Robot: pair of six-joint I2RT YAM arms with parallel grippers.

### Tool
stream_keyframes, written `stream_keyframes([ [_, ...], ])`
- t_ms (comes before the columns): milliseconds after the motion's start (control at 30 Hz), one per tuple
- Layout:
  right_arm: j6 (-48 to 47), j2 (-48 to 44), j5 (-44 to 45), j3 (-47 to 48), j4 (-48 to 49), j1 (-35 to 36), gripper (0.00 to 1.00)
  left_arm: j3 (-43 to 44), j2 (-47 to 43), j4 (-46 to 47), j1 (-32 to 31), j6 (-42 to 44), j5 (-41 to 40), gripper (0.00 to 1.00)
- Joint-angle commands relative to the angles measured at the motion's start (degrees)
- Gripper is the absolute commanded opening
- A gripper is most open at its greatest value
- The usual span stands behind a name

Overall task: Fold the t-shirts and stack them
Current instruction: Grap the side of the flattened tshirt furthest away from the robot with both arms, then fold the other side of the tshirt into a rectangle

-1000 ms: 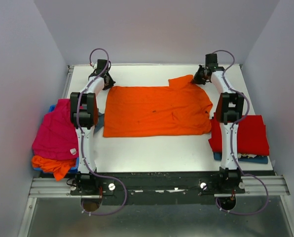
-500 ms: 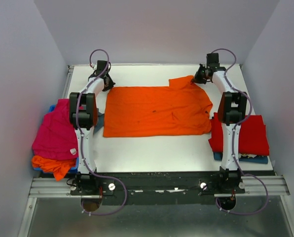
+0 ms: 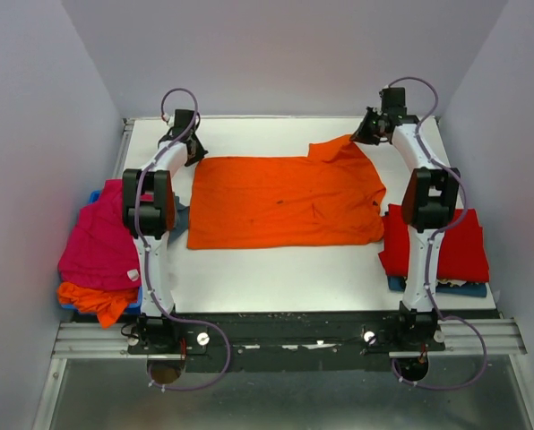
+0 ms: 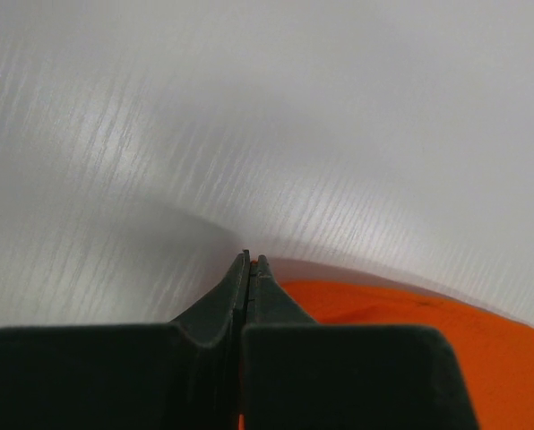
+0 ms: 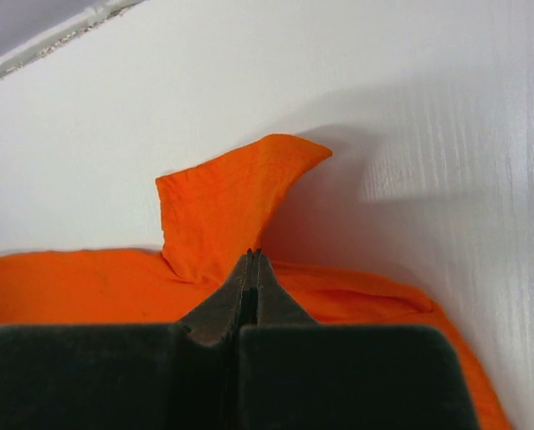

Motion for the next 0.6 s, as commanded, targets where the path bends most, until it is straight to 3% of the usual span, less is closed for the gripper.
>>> stream_keyframes([
  [0, -0.7, -2.0, -2.5, -0.8, -0.5, -0.7, 0.01, 1.3, -3.1, 0.4, 0.4, 1.1, -1.6, 0.0],
  [567, -0.7, -6.9, -8.1, -4.9, -3.8, -3.3, 0.01, -7.2, -10.3, 5.8, 0.3, 2.2, -3.6, 0.0],
])
